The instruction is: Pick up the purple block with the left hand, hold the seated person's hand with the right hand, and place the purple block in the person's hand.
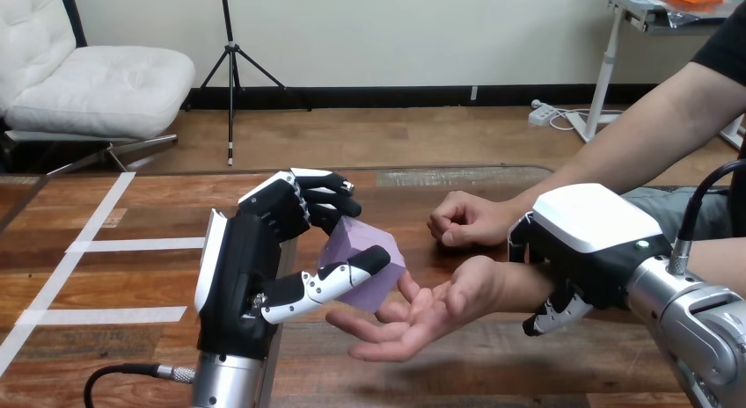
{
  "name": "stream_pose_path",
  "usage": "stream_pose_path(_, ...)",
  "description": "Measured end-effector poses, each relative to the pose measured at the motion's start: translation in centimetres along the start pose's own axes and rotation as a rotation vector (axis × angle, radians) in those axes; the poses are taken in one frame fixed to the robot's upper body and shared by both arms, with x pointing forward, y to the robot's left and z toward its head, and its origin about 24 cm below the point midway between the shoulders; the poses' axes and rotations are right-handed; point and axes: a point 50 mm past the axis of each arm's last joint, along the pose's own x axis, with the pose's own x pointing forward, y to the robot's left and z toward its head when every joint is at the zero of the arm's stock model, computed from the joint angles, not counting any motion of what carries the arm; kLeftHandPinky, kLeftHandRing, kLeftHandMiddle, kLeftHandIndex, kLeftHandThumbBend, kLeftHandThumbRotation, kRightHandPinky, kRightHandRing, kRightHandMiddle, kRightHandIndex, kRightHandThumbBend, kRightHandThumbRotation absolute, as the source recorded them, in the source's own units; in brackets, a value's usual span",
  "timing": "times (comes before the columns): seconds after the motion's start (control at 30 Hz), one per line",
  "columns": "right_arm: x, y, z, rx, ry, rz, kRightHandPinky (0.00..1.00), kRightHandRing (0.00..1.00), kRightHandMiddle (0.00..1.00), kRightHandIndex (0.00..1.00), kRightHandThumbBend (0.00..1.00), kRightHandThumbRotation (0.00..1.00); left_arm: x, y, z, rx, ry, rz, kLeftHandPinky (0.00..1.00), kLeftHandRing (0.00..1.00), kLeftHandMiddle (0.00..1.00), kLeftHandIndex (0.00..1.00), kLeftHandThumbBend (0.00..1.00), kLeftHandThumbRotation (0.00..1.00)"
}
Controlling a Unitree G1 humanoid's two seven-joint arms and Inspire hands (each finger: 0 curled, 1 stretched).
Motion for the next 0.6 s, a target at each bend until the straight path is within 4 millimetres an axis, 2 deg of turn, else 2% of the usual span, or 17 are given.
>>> stream_pose_path(0.37,-0.02,-0.2,0.28,0.004,-0.006,-0.01,0.35,0.41,0.48,0.49,0.69,0.0,0.03,0.0,0.01,-0.012,-0.003,-0.004,0.4,0.45,0.52,0.55,0.74,0.01)
stream_pose_path(0.6,-0.06,-0.41,0.5,0.003,-0.014,-0.019,0.34,0.4,0.47,0.48,0.72,0.0,0.04,-0.06,0.02,-0.025,-0.005,0.0,0.39,0.45,0.52,0.55,0.75,0.01)
